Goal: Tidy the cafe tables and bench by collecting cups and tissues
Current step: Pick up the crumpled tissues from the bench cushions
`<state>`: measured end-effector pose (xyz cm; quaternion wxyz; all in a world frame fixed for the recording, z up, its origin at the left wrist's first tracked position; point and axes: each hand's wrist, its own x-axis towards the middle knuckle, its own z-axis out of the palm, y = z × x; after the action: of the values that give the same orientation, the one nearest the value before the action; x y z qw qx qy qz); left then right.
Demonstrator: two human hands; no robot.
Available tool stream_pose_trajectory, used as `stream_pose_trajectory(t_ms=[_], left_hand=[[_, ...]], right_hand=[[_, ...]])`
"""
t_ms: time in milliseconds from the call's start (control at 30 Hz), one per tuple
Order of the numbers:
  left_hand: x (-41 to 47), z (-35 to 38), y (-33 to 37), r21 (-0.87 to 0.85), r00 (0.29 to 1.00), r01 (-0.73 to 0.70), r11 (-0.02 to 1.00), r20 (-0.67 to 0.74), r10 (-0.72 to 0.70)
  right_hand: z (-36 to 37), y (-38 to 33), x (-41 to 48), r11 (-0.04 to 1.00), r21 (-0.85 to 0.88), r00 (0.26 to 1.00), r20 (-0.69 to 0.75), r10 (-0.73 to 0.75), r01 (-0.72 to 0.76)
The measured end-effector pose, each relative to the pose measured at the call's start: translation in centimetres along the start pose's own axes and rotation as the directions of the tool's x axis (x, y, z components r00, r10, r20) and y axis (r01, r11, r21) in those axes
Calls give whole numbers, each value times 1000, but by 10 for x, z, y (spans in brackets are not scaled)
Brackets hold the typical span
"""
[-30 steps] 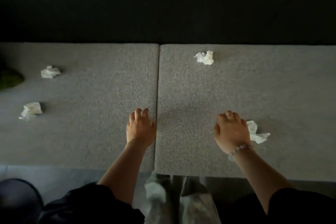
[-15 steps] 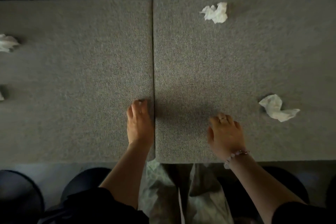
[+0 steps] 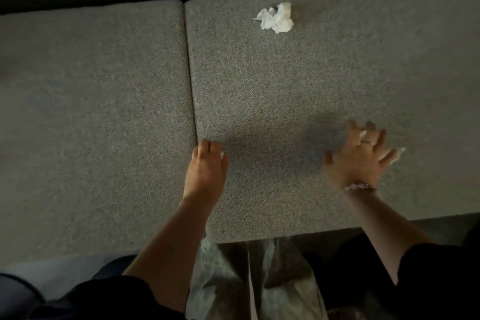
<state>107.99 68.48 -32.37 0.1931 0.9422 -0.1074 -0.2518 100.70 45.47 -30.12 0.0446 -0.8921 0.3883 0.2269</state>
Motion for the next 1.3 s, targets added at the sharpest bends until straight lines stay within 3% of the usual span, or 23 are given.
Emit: stream_pose_trajectory(t_ms=[167, 267, 333, 533, 733, 900, 1100, 1300], left_hand=[[3, 9, 14, 21, 996, -74, 997, 44, 73], [5, 11, 20, 37, 993, -109, 993, 51, 107], [8, 11, 26, 43, 990, -132, 990, 48, 130], [20, 9, 44, 70, 981, -190, 979, 47, 187], [25, 7, 52, 102, 975, -215, 971, 76, 208], [26, 4, 60, 113, 977, -211, 971, 64, 205], [11, -11, 62, 146, 982, -189, 971, 40, 185], [-20, -37, 66, 182, 989, -135, 974, 84, 122]], right_hand=[[3, 11, 28, 935, 141, 945, 72, 318, -325], [12, 13, 32, 904, 214, 928, 130, 348, -369], [18, 13, 32, 911, 253, 944, 142, 299, -326], [18, 9, 22, 981, 113, 986, 83, 148, -157], [10, -8, 25, 975, 215, 995, 72, -67, 50], [4, -23, 17, 935, 174, 949, 6, -314, 308], [-4, -34, 2, 886, 136, 896, -87, -436, 444], [-14, -52, -21, 846, 71, 848, -83, -523, 529]])
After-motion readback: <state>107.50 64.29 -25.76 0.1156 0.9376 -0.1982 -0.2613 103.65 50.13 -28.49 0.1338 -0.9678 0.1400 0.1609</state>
